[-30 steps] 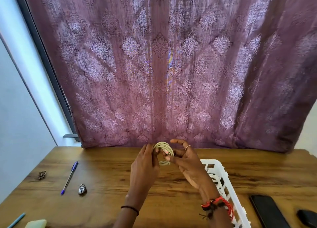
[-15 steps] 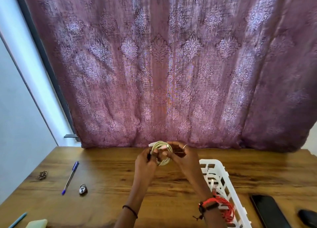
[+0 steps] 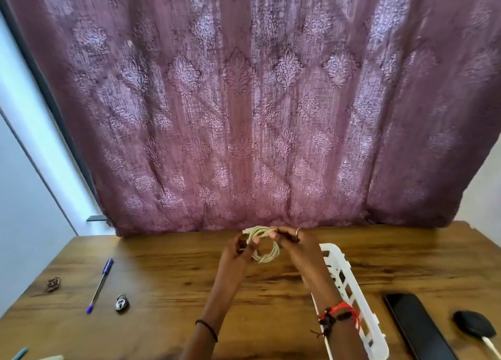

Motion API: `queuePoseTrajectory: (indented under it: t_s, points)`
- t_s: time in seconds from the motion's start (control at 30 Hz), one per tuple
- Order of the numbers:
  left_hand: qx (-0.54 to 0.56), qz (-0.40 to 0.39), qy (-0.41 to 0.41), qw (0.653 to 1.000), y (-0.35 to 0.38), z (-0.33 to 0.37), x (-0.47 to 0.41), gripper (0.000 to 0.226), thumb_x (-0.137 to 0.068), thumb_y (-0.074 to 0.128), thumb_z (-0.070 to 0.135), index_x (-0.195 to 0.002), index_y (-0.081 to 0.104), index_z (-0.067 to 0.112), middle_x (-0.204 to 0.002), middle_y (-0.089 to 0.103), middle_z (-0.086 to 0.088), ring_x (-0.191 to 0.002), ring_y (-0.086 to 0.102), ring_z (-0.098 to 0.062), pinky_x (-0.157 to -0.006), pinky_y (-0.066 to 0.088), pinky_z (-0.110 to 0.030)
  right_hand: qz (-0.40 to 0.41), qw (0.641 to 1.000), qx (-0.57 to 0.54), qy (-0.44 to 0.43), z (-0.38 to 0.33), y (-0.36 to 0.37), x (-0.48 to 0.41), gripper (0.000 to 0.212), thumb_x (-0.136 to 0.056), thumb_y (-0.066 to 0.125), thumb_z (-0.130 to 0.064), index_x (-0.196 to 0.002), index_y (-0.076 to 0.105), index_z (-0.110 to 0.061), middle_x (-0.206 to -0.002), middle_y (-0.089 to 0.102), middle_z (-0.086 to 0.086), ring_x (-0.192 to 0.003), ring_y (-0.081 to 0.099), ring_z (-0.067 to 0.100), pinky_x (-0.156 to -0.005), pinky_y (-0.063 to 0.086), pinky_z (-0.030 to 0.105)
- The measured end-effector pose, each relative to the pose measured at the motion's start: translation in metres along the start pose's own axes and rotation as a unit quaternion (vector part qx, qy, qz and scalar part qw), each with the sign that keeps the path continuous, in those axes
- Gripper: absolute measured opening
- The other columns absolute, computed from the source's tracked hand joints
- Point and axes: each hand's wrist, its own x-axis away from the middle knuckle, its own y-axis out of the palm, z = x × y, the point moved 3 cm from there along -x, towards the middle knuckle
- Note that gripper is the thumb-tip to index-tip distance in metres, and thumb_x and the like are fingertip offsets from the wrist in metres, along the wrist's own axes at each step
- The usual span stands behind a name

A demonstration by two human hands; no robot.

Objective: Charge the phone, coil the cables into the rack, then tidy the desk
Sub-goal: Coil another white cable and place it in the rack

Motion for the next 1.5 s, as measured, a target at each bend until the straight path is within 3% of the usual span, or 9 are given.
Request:
queuePoseTrajectory:
  t_s: [0.07,0.43,0.57,0.67,0.8,1.0,1.13,1.27,1.5]
  points:
    - [0.016,-0.029,-0.031,0.999,0.008,-0.005,-0.001,0.03,-0.086,0.063,0.019,-0.116,0.054,0.018,-0.099,0.069,-0.003,-0.088,0.067,-0.015,-0.076,0.055,-0.034,0.009,0.999,0.029,0.019,0.007,-0.014,-0.001,0.008,-0.078,0.073,-0.019,-0.086,0.074,-0.021,-0.084,0.074,-0.003,-0.082,0.068,0.01,-0.073,0.052,0.018]
    - [-0.066,-0.154,-0.088,0.982,0.088,-0.042,0.005,0.01,-0.09,0.059,0.016,-0.093,0.064,0.025,-0.091,0.068,0.004,-0.088,0.063,-0.015,-0.085,0.05,-0.036,0.017,0.974,0.181,0.138,0.041,-0.098,0.023,0.012,-0.077,0.073,-0.012,-0.089,0.074,-0.01,-0.077,0.07,0.0,-0.064,0.062,0.007,-0.058,0.049,0.015]
    - [-0.104,-0.192,-0.094,0.971,0.113,-0.054,0.014,0.011,-0.09,0.06,0.017,-0.099,0.065,0.017,-0.093,0.067,0.007,-0.083,0.06,-0.003,-0.072,0.045,-0.01,-0.042,0.947,0.256,0.191,0.051,-0.125,0.028,0.019,-0.078,0.069,-0.009,-0.097,0.072,-0.008,-0.083,0.072,0.005,-0.061,0.063,0.005,-0.06,0.053,0.016]
    - [-0.14,-0.223,-0.085,0.961,0.127,-0.064,0.022,0.022,-0.091,0.058,0.019,-0.109,0.067,0.007,-0.107,0.068,-0.004,-0.091,0.06,-0.007,-0.071,0.043,-0.009,-0.065,0.924,0.314,0.211,0.055,-0.142,0.032,0.021,-0.079,0.069,-0.009,-0.1,0.071,-0.005,-0.094,0.072,0.011,-0.066,0.065,0.011,-0.064,0.055,0.019]
    - [-0.155,-0.207,-0.087,0.962,0.136,-0.076,0.029,0.025,-0.091,0.058,0.019,-0.116,0.061,0.013,-0.117,0.063,-0.007,-0.093,0.058,-0.008,-0.067,0.042,-0.005,-0.082,0.892,0.372,0.243,0.062,-0.15,0.042,0.017,-0.079,0.068,-0.006,-0.095,0.071,0.002,-0.092,0.072,0.017,-0.067,0.067,0.016,-0.065,0.057,0.024]
    - [-0.143,-0.158,-0.096,0.972,0.135,-0.087,0.032,0.04,-0.086,0.064,0.012,-0.116,0.049,0.033,-0.117,0.057,0.0,-0.107,0.055,-0.016,-0.086,0.052,-0.03,-0.113,0.836,0.466,0.266,0.071,-0.138,0.051,0.028,-0.079,0.066,-0.004,-0.106,0.058,-0.001,-0.103,0.068,0.016,-0.089,0.068,0.026,-0.079,0.057,0.035]
    - [-0.124,-0.157,-0.127,0.972,0.134,-0.09,0.033,0.046,-0.084,0.065,0.007,-0.126,0.048,0.017,-0.117,0.058,-0.001,-0.097,0.058,-0.011,-0.059,0.046,-0.01,-0.133,0.806,0.523,0.242,0.074,-0.13,0.054,0.03,-0.077,0.064,0.001,-0.107,0.058,0.0,-0.103,0.067,0.016,-0.092,0.067,0.027,-0.079,0.056,0.033]
    - [-0.135,-0.153,-0.133,0.97,0.131,-0.095,0.033,0.05,-0.085,0.065,0.011,-0.13,0.046,0.017,-0.126,0.054,-0.003,-0.112,0.053,-0.016,-0.072,0.042,-0.018,-0.16,0.788,0.543,0.242,0.084,-0.126,0.056,0.037,-0.076,0.064,0.002,-0.112,0.056,-0.001,-0.105,0.066,0.016,-0.092,0.067,0.027,-0.08,0.057,0.036]
    - [-0.143,-0.163,-0.147,0.965,0.13,-0.1,0.03,0.052,-0.086,0.064,0.013,-0.133,0.042,0.015,-0.124,0.053,-0.002,-0.101,0.053,-0.01,-0.056,0.039,-0.009,-0.179,0.757,0.59,0.217,0.088,-0.114,0.058,0.035,-0.087,0.05,0.003,-0.121,0.05,0.0,-0.124,0.056,0.02,-0.112,0.057,0.033,-0.091,0.048,0.037]
